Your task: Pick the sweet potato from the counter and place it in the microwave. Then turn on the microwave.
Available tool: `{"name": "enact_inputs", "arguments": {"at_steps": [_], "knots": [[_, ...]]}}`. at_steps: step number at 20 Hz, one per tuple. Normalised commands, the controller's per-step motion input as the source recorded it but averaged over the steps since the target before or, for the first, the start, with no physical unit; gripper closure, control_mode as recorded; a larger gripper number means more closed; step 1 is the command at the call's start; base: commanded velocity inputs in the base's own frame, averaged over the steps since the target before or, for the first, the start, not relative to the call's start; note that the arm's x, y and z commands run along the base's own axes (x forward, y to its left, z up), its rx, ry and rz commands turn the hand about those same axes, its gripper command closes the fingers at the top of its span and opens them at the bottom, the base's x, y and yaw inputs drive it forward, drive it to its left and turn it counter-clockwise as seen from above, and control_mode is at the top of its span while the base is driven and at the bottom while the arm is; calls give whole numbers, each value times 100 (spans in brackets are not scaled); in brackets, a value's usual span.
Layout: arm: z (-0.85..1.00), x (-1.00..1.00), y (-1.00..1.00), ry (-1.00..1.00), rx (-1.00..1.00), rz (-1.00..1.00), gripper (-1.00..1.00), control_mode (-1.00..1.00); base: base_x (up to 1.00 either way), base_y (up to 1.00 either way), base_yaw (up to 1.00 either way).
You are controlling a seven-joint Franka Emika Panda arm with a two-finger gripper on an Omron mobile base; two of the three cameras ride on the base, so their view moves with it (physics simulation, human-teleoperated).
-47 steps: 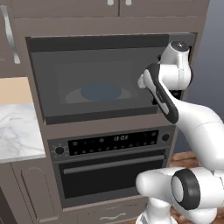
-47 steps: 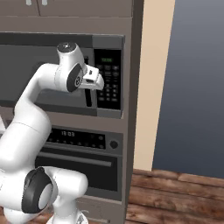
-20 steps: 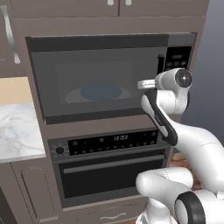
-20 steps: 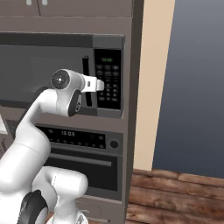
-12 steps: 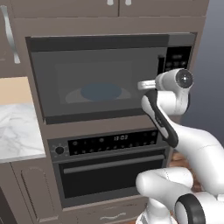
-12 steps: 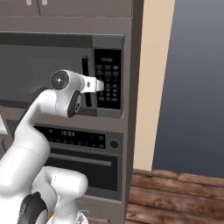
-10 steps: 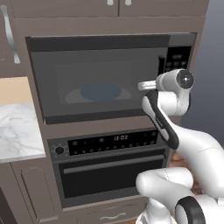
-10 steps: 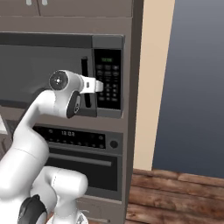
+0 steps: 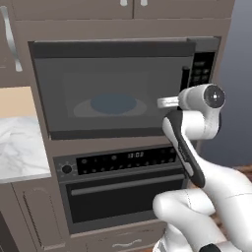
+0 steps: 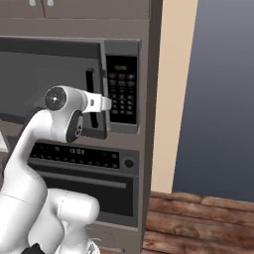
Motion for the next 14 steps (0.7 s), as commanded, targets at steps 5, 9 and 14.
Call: {"name": "enact_inputs", "arguments": {"at_steps": [5,9,14], "knots": [[0,-51,21,-4,-2,-3,100,-100,0,0,0],[0,-51,20,-8,-6,-2,100,-100,0,0,0],[0,-55,19,-18,-10,0,100,-100,0,0,0]]}}
